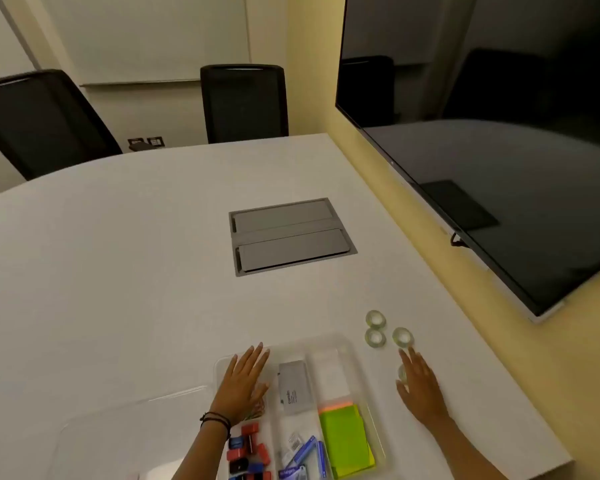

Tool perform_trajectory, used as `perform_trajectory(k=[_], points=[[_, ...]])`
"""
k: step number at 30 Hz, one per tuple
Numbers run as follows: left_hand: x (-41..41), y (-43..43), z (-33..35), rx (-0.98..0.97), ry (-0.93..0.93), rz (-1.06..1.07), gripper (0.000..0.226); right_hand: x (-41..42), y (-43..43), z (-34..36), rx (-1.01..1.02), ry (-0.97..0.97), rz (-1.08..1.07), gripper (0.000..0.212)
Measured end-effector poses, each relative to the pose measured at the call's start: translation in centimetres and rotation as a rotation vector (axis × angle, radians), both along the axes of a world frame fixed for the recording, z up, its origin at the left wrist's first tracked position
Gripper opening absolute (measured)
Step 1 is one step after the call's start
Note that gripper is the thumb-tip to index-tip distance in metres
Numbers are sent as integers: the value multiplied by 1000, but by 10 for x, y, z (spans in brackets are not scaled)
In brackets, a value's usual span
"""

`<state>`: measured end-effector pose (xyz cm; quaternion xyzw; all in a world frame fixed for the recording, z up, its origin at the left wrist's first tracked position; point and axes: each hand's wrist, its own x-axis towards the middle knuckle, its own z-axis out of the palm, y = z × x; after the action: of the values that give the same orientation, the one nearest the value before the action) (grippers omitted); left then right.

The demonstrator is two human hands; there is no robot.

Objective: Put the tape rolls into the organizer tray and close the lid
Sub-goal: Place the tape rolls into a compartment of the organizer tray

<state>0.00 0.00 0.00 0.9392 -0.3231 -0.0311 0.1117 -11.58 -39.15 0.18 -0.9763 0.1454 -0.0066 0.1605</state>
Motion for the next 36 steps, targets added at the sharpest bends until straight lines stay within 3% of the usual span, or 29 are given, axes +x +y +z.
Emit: perform_trajectory(k=[4, 7, 17, 23, 28, 31, 36], points=[[4, -8, 19, 86, 74, 56, 71, -5, 1, 2, 91, 129, -47, 63], [7, -18, 25, 61, 120, 61, 101, -1, 7, 7, 104, 130, -88, 58], [8, -22, 31, 112, 157, 94, 99, 7, 13, 9, 108, 145, -148, 41], [8, -16, 31, 144, 185, 125, 99, 24, 31, 41, 380, -42, -237, 38], [7, -15, 27, 163, 178, 158, 102, 50, 54, 80, 761, -219, -324, 15], [9, -16, 24, 167, 195, 170, 107, 65, 72, 96, 934, -213, -268, 11], [12, -18, 24, 171, 218, 197, 120, 79, 100, 94, 885, -53, -59, 21]])
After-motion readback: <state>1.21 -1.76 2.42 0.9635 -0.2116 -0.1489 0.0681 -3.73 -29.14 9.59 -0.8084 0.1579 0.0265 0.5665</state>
